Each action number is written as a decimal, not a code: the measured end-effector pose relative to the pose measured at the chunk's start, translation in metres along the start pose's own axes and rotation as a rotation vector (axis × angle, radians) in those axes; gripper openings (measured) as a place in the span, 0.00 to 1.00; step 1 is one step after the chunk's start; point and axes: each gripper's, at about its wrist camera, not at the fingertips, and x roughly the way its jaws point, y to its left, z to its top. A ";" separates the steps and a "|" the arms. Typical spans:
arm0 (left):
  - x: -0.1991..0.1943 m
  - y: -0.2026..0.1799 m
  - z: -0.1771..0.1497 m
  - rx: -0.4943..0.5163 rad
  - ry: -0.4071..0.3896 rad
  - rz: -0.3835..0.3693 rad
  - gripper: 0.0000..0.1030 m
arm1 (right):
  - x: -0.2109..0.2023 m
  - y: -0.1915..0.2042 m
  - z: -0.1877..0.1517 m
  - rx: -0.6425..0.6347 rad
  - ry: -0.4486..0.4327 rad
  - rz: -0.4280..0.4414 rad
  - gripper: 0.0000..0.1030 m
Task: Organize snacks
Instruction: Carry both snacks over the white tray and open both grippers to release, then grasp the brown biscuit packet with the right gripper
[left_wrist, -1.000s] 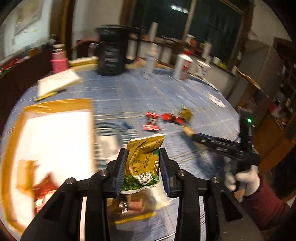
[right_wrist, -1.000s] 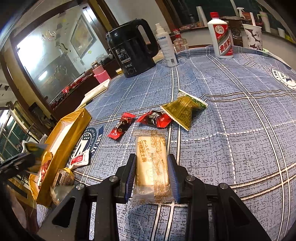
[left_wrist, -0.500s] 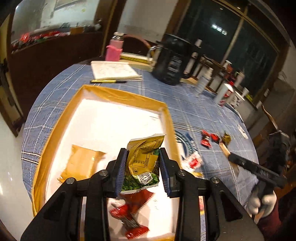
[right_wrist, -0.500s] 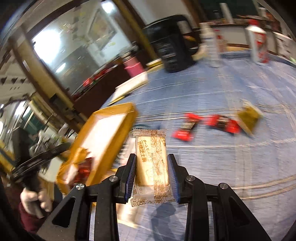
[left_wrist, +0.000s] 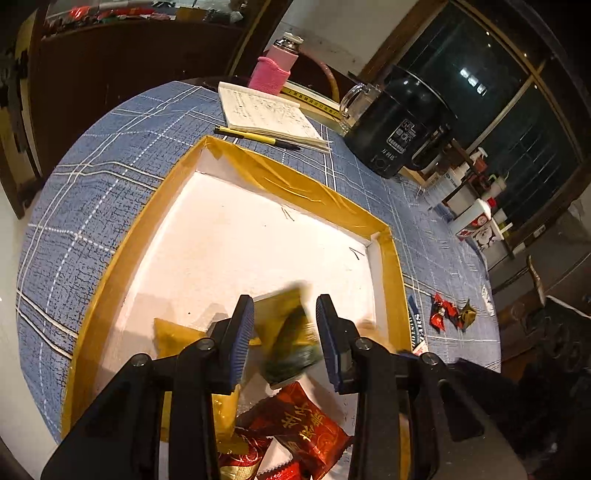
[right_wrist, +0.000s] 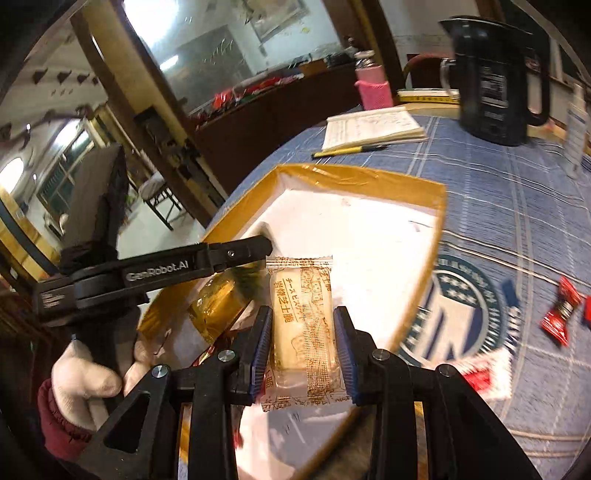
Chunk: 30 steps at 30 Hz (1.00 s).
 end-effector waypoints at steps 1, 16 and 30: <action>-0.002 0.001 -0.002 -0.002 -0.004 -0.007 0.36 | 0.007 0.002 0.001 -0.005 0.008 -0.007 0.33; -0.107 -0.032 -0.064 0.019 -0.210 -0.139 0.73 | -0.065 -0.050 -0.014 0.068 -0.112 -0.049 0.48; -0.127 -0.072 -0.132 0.052 -0.243 -0.100 0.73 | -0.038 -0.045 -0.069 0.040 0.010 -0.196 0.58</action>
